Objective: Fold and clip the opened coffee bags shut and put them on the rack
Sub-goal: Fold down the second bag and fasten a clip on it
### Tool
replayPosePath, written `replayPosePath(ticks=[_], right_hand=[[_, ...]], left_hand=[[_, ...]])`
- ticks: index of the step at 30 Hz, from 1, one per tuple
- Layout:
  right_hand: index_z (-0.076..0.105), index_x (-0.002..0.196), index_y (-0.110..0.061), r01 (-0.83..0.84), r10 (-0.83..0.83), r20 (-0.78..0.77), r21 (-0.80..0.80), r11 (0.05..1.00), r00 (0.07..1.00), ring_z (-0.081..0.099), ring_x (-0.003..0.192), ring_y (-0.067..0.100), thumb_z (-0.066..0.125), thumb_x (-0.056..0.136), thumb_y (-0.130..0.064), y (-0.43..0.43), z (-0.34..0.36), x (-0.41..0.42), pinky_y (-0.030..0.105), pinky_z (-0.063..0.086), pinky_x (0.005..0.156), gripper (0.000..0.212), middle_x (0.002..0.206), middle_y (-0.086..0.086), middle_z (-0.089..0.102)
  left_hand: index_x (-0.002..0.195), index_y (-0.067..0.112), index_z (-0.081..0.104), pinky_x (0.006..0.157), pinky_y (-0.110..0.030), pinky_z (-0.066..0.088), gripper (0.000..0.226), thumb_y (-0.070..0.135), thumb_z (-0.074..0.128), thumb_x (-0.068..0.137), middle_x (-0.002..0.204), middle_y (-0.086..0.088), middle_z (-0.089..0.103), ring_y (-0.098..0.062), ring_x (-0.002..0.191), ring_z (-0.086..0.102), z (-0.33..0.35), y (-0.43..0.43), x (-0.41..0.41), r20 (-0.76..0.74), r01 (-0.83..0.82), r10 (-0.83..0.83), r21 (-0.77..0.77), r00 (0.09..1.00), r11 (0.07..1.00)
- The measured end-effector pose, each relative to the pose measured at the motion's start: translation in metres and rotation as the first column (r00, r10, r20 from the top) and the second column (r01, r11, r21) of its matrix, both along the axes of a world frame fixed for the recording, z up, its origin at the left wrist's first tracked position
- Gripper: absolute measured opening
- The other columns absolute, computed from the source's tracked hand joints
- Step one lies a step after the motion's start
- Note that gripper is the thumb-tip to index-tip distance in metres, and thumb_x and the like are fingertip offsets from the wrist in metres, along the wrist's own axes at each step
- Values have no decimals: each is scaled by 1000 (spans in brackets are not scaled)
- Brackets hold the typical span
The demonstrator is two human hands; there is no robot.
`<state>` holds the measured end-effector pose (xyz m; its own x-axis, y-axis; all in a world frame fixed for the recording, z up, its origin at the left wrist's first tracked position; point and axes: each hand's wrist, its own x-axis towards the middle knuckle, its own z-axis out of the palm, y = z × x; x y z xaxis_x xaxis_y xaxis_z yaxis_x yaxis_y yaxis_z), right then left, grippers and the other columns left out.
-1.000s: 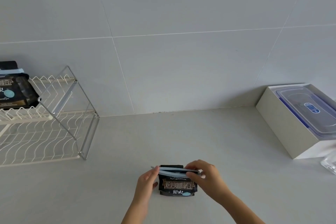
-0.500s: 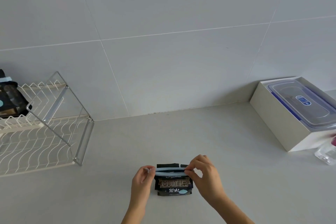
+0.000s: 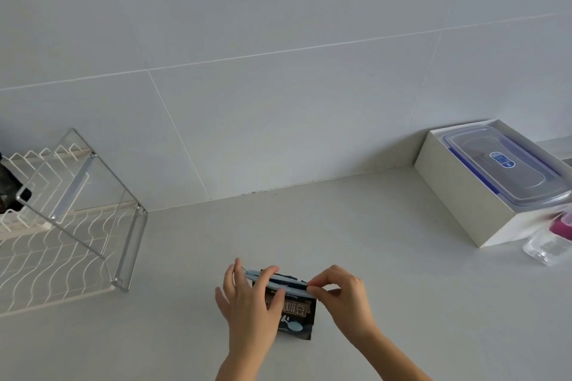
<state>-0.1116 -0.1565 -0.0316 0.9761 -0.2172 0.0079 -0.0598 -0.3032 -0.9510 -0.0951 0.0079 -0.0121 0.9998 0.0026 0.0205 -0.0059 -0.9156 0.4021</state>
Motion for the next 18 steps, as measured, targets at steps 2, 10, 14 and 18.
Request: replayPosePath(ticks=[2,10,14,18], right_hand=[[69,61,-37,-13,14,-23,27,1000,1000,65,73,4,76,72,-5,5,-3,-4,13,48,59,35,76,-11,69],[65,83,-15,-31,59,-106,250,968,993,67,84,16,67,82,-3,1,-10,-12,38,55,79,13,76,-6,70],[68,86,-19,-75,141,-166,350,934,976,60,82,10,56,93,-13,6,-16,-23,28,48,80,15,81,-8,68],[67,87,-21,-63,133,-168,367,928,977,60,89,7,50,95,-8,2,-14,-19,25,46,86,22,87,-8,66]], left_hand=[[104,46,61,106,-61,21,31,38,70,75,151,-6,29,-30,138,25,7,-9,-3,59,89,-90,24,994,996],[81,33,68,77,-24,38,6,32,69,75,80,16,62,-7,85,54,11,-12,8,161,503,-490,-48,857,863],[73,32,59,73,-21,39,13,29,72,73,74,17,58,-3,78,47,4,-12,13,175,611,-606,34,776,791],[76,29,55,76,-22,31,10,27,64,81,75,16,57,-3,79,44,2,-18,21,175,604,-601,45,780,796]])
